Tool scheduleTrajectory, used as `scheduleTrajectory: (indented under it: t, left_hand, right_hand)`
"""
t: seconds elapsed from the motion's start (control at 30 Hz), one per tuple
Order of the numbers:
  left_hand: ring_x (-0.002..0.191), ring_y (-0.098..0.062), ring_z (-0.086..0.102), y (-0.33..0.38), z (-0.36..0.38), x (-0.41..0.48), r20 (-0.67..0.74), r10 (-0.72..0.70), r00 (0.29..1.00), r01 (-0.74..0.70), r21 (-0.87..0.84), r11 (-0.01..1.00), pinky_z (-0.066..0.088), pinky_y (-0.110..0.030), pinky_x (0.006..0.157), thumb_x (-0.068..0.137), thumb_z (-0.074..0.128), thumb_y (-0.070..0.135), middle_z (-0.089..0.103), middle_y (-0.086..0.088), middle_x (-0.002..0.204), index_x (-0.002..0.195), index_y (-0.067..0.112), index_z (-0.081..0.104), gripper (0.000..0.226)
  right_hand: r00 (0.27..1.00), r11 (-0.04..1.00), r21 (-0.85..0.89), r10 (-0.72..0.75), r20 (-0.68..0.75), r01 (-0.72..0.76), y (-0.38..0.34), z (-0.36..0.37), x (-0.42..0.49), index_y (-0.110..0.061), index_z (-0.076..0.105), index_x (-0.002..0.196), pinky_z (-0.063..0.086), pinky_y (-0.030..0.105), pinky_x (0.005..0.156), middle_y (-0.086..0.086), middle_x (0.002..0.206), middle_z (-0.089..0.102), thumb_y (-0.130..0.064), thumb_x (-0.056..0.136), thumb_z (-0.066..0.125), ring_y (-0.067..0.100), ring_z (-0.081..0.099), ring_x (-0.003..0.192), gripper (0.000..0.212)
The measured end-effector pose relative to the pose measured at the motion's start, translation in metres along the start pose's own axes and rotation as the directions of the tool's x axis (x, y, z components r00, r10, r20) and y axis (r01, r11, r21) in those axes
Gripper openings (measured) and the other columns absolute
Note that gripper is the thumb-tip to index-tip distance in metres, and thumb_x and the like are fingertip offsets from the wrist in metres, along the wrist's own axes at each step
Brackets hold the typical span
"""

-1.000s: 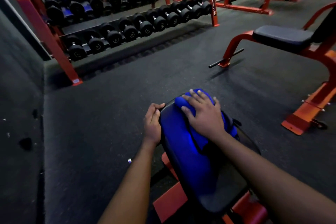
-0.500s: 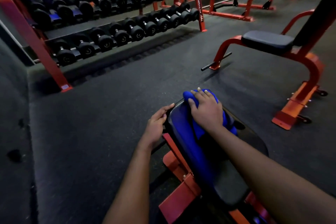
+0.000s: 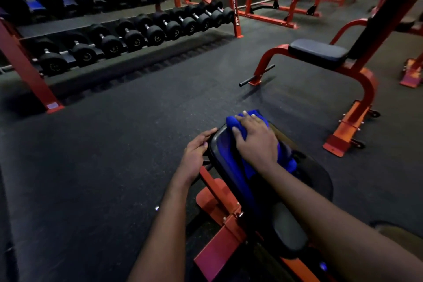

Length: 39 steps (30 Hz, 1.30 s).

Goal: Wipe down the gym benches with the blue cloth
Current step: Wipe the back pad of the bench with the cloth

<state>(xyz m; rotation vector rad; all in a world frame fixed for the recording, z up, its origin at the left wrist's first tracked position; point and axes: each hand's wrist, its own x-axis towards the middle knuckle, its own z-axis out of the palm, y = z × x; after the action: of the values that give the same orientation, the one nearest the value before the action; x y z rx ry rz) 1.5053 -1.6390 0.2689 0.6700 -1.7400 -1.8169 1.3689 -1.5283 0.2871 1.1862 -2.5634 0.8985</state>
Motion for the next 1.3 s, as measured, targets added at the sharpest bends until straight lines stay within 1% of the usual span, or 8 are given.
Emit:
scheduleTrajectory:
  t: [0.1,0.23,0.4,0.57,0.8,0.97,1.1,1.3]
  left_hand:
    - [0.093,0.006,0.064,0.008,0.001,0.0,-0.004,-0.006,1.0,0.006,-0.016,1.0,0.048,-0.01,0.076,0.094,0.03,-0.017,0.064,-0.006,0.119,0.129,0.003,0.057,0.049]
    - [0.102,-0.005,0.062,0.014,0.0,0.0,-0.007,-0.001,1.0,0.001,0.017,1.0,0.047,-0.019,0.093,0.092,0.033,-0.018,0.062,-0.01,0.125,0.126,0.005,0.058,0.048]
    - [0.089,-0.015,0.06,0.017,0.003,0.007,-0.065,-0.025,0.998,0.033,0.133,0.99,0.046,-0.034,0.077,0.095,0.038,-0.008,0.069,0.0,0.103,0.105,0.015,0.068,0.039]
    - [0.083,-0.02,0.058,0.025,0.02,0.024,-0.152,0.084,0.985,-0.008,0.444,0.896,0.044,-0.038,0.079,0.101,0.043,0.019,0.067,-0.005,0.09,0.084,0.009,0.057,0.025]
    - [0.093,-0.032,0.052,0.031,0.054,0.023,-0.218,0.001,0.976,0.137,0.617,0.775,0.033,-0.034,0.075,0.105,0.031,0.034,0.058,-0.018,0.098,0.089,0.013,0.05,0.032]
    - [0.081,-0.026,0.048,0.026,0.059,0.018,-0.29,0.075,0.954,0.123,0.608,0.784,0.031,-0.036,0.067,0.104,0.031,0.031,0.054,-0.01,0.082,0.071,0.017,0.041,0.038]
    - [0.068,-0.017,0.047,0.025,0.064,0.016,-0.334,0.102,0.937,0.127,0.599,0.791,0.034,-0.033,0.06,0.105,0.032,0.03,0.054,-0.008,0.077,0.077,0.008,0.05,0.039]
    - [0.071,-0.009,0.049,0.029,0.069,0.015,-0.354,0.115,0.928,0.121,0.579,0.807,0.036,-0.021,0.063,0.106,0.033,0.026,0.065,-0.017,0.093,0.093,0.005,0.063,0.038]
  right_hand:
    - [0.966,0.968,0.0,-0.252,0.053,0.253,-0.004,-0.008,-0.04,-0.032,0.059,0.134,0.038,0.036,0.111,-0.011,0.145,0.052,-0.047,0.094,0.046,0.012,0.044,0.137,0.044]
    - [0.893,0.906,0.025,-0.422,0.16,0.423,0.028,-0.028,-0.064,-0.041,0.053,0.136,0.029,0.043,0.113,-0.022,0.149,0.043,-0.05,0.097,0.047,0.002,0.033,0.142,0.041]
    - [0.999,1.0,-0.004,0.027,0.034,-0.027,0.009,-0.015,-0.028,-0.04,0.056,0.133,0.026,0.055,0.114,-0.016,0.15,0.045,-0.051,0.091,0.046,0.006,0.034,0.142,0.045]
    - [0.989,0.99,-0.029,-0.132,0.061,0.134,0.029,-0.018,-0.047,-0.041,0.048,0.141,0.032,0.046,0.113,-0.015,0.153,0.041,-0.057,0.093,0.041,0.008,0.031,0.145,0.051]
    - [0.992,0.994,-0.04,0.104,0.077,-0.101,0.052,-0.024,-0.005,-0.042,0.046,0.141,0.03,0.046,0.11,-0.012,0.157,0.035,-0.053,0.095,0.049,0.009,0.025,0.147,0.048]
    - [0.949,0.949,-0.013,0.314,-0.04,-0.314,0.097,-0.039,-0.04,-0.035,0.051,0.14,0.038,0.048,0.104,-0.008,0.149,0.047,-0.052,0.095,0.05,0.014,0.034,0.142,0.048]
    - [0.883,0.887,0.005,0.459,-0.098,-0.461,0.125,-0.047,-0.06,-0.029,0.054,0.136,0.042,0.049,0.1,-0.003,0.141,0.055,-0.051,0.094,0.047,0.021,0.042,0.135,0.048]
    - [0.976,0.975,-0.034,0.218,-0.014,-0.219,0.08,-0.033,-0.029,-0.033,0.053,0.138,0.035,0.045,0.105,-0.006,0.147,0.05,-0.048,0.095,0.046,0.019,0.041,0.137,0.047]
